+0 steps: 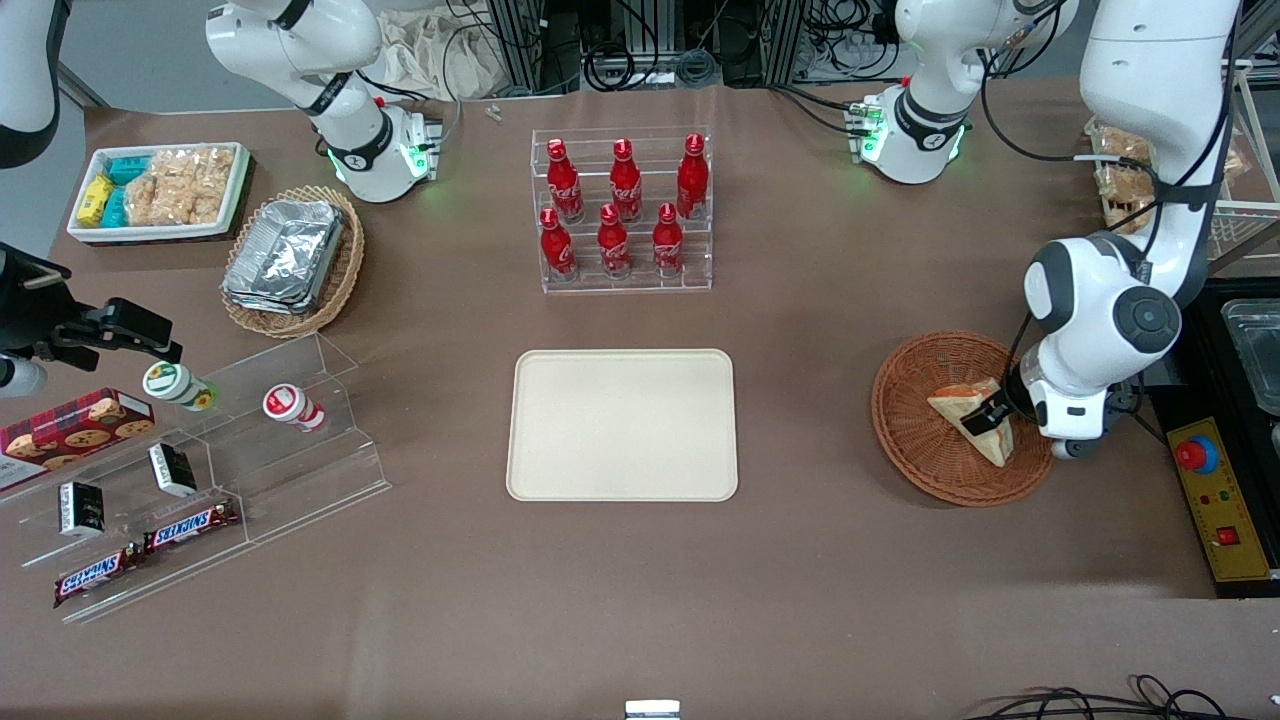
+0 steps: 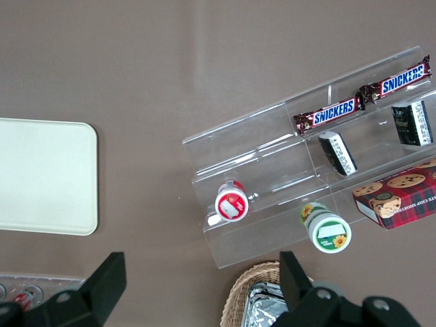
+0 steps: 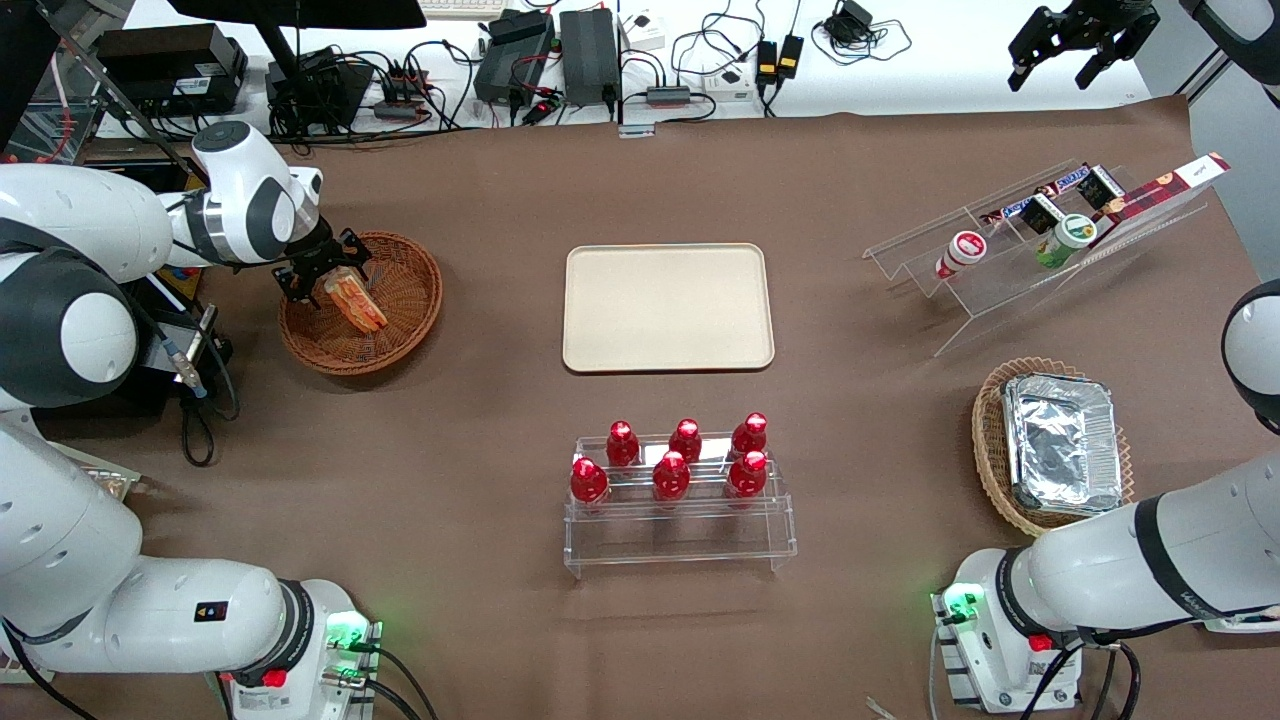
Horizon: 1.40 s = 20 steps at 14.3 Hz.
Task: Place sandwich from basket to tray
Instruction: 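Close the left gripper on the wrapped sandwich and lift it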
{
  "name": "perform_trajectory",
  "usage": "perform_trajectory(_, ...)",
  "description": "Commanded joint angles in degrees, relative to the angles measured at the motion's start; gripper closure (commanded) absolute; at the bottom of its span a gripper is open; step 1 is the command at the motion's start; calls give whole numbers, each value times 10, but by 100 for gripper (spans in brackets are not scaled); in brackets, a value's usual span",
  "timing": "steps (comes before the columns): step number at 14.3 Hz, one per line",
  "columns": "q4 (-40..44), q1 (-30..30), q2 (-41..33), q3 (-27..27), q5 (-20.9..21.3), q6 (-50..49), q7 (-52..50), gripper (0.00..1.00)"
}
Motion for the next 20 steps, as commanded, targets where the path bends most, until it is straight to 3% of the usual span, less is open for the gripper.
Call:
perform_trajectory(1,-6,0,4,0,8,16,-18,67)
perform_trajectory(2,-4,0,5,0,3,16,-20,100)
perform_trajectory(7,2,-1,3,-1,5,11,-17,100)
perform_trajectory(9,2,-3,-46,-2,6,-15,-16,100)
perform_trajectory(13,100,-7,-109,-13,-1,-257,46,100)
perform_trajectory(16,207,-7,-112,-53,-33,-387,95,100)
perform_trajectory(18,236,-8,-110,-95,-47,-409,111,100)
perform_trajectory(20,239,-10,-91,-174,-39,-388,91,100)
